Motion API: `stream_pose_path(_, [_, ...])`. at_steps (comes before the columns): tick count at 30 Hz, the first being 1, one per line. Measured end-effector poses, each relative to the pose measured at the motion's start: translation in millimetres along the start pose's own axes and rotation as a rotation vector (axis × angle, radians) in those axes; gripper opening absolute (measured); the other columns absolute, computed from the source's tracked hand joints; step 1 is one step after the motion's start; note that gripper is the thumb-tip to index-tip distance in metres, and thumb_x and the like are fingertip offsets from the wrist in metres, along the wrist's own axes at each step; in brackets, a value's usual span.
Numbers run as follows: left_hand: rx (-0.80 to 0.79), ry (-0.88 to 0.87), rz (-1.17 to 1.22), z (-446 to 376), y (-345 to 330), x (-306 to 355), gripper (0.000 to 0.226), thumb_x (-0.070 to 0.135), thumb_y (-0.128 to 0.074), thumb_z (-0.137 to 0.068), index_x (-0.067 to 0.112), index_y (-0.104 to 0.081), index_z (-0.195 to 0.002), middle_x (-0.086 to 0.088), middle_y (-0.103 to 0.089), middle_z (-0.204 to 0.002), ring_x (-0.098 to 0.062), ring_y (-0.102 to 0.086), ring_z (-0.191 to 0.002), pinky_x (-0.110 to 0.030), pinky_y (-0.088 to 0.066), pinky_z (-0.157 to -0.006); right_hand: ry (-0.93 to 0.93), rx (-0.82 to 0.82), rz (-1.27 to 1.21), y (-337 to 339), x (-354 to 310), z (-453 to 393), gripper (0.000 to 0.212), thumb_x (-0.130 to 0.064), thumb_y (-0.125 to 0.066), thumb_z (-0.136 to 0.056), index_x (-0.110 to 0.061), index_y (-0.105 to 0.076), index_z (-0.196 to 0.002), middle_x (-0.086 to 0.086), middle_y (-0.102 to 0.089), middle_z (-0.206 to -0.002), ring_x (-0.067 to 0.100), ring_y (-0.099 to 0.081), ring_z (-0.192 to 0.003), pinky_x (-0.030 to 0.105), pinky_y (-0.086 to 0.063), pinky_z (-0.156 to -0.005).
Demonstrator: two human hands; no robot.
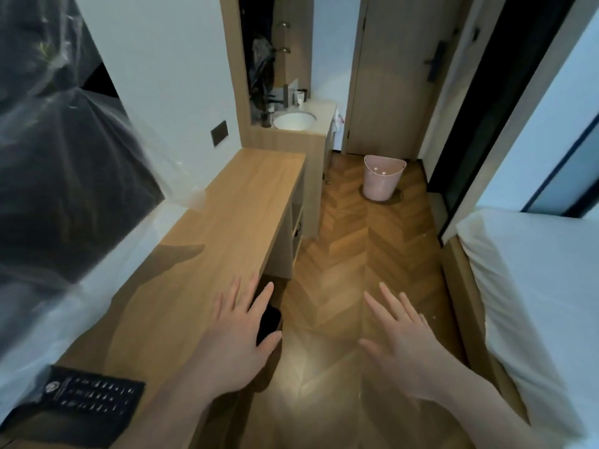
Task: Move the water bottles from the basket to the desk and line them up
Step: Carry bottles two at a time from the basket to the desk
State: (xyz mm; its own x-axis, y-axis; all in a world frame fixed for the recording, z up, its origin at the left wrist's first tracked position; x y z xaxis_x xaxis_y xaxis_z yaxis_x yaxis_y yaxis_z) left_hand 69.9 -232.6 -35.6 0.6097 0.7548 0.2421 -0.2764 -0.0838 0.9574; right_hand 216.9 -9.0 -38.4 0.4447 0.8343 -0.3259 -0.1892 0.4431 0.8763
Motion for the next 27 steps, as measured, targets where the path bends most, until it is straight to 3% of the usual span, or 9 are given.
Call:
stream_pose_path(4, [-0.008, -0.089, 0.029, -64, 11, 33, 0.078, 0.062, -0.035, -0.105, 0.042, 0.014, -0.162, 0.017, 0.035, -0.165, -0.015, 0.035, -0.152, -0.046, 0.01, -0.13, -0.069, 0.024, -0.069, 27, 27, -29, 0.081, -0.06, -0.043, -0.107, -0.044, 0.01, -0.167, -0.013, 0.03, -0.171, 0.026, 0.025, -0.16, 0.054, 0.004, -0.132])
stream_pose_path(12, [-0.02, -0.192, -0.042, -207, 15, 81, 0.081, 0.064, -0.034, -0.104, 0.039, 0.015, -0.163, 0.014, 0.039, -0.164, -0.017, 0.039, -0.15, -0.041, 0.019, -0.124, -0.122, 0.126, -0.128, 80, 109, -127, 0.08, -0.06, -0.044, -0.107, -0.047, 0.008, -0.166, -0.017, 0.03, -0.17, 0.021, 0.026, -0.16, 0.049, 0.005, -0.129])
stream_pose_path(27, [0.015, -0.047, -0.023, -451, 39, 160, 0.083, 0.068, -0.037, -0.101, 0.044, 0.014, -0.162, 0.014, 0.035, -0.166, -0.019, 0.036, -0.152, -0.047, 0.015, -0.127, -0.03, 0.096, -0.108, 226, 234, -335, 0.079, -0.059, -0.045, -0.107, -0.046, 0.004, -0.167, -0.016, 0.028, -0.172, 0.02, 0.022, -0.161, 0.049, 0.003, -0.13])
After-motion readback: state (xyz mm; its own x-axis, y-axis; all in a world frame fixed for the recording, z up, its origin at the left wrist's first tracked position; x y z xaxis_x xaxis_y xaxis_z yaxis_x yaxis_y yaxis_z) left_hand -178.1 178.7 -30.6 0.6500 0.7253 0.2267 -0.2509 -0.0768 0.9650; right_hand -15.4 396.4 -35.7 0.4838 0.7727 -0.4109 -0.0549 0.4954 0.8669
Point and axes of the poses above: each hand's wrist, its own z-axis away from the middle knuckle, its own y-axis out of the back of the hand, x = y × z, the point moved 7 cm from there along -z, towards the middle knuckle
